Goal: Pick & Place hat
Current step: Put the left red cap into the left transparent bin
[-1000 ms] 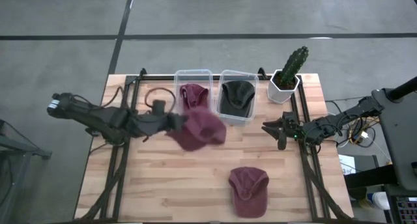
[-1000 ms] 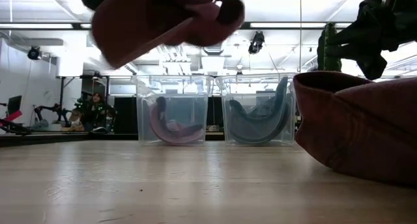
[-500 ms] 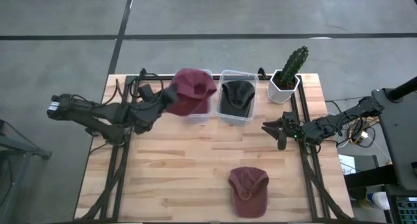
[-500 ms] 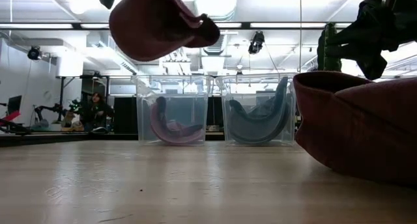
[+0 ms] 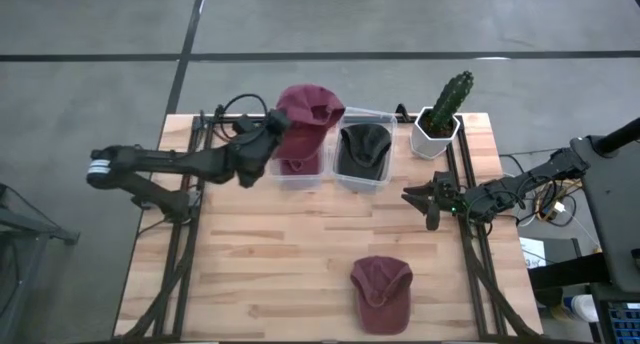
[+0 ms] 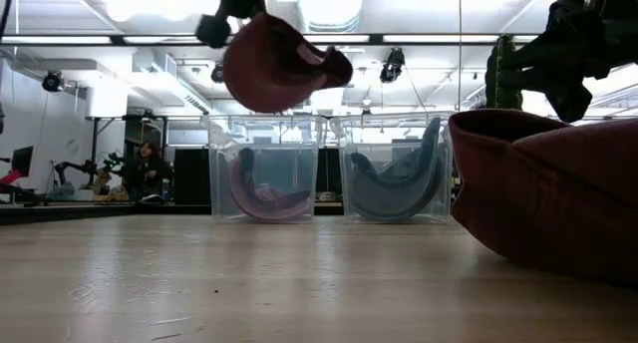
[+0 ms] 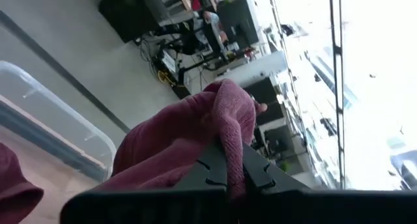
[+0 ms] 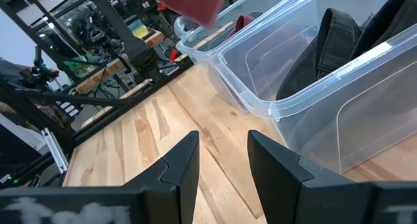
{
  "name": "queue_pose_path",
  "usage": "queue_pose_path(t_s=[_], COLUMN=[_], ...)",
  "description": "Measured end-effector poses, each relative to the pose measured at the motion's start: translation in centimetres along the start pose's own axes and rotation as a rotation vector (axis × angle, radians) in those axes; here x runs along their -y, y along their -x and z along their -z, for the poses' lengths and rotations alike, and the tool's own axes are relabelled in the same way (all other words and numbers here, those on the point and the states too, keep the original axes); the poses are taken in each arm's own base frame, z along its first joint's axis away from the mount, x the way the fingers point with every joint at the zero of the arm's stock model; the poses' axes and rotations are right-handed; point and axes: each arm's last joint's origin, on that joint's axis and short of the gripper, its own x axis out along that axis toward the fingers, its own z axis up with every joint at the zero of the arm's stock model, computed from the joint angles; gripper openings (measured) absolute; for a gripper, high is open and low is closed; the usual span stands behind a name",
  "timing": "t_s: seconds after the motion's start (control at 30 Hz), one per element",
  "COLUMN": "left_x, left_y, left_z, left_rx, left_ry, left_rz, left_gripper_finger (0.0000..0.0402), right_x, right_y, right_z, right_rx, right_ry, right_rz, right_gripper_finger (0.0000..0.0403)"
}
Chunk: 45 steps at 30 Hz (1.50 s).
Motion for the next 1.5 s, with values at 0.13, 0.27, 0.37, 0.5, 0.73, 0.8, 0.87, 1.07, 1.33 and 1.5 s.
queue_pose_path(t_s=[0.13, 0.27, 0.37, 0.5, 0.73, 0.8, 0.87, 1.07, 1.33, 1.5], left_x=[-0.8, -1.5, -2.0, -2.7, -4.1, -4.5, -4.8, -5.2, -5.3, -5.3], left_y=[-1.6, -2.5, -2.8, -3.0, -3.0, -2.9, -2.9, -2.9, -2.9, -2.8], left_z=[1.1, 1.7, 2.3, 2.7, 3.0, 3.1, 3.1, 3.2, 3.3, 3.3], left_rx=[0.033, 0.051, 0.051, 0.053, 0.055, 0.057, 0.057, 0.045, 0.016, 0.014], left_ry=[0.019, 0.062, 0.043, 0.037, 0.051, 0.045, 0.037, 0.021, -0.030, -0.056], left_rz=[-0.019, -0.037, -0.049, -0.062, -0.094, -0.101, -0.104, -0.109, -0.117, -0.117], left_gripper_finger=[0.0000, 0.0000, 0.0000, 0.0000, 0.0000, 0.0000, 0.0001, 0.0020, 0.0028, 0.0029], right_x=[0.0, 0.0, 0.1, 0.2, 0.5, 0.5, 0.5, 0.4, 0.3, 0.3], right_y=[0.0, 0.0, 0.0, 0.0, 0.0, 0.0, 0.0, 0.1, 0.1, 0.1], right_z=[0.0, 0.0, 0.1, 0.3, 0.5, 0.6, 0.6, 0.3, 0.3, 0.3], right_rx=[-0.001, -0.001, -0.005, -0.017, -0.040, -0.047, -0.047, -0.041, -0.040, -0.040], right_ry=[0.001, 0.001, 0.006, 0.017, -0.025, -0.030, -0.032, -0.039, -0.055, -0.055], right_rz=[0.000, 0.001, 0.005, 0.014, 0.036, 0.043, 0.043, 0.037, 0.037, 0.037], right_gripper_finger=[0.0123, 0.0123, 0.0123, 0.0123, 0.0123, 0.0123, 0.0123, 0.0123, 0.0123, 0.0123])
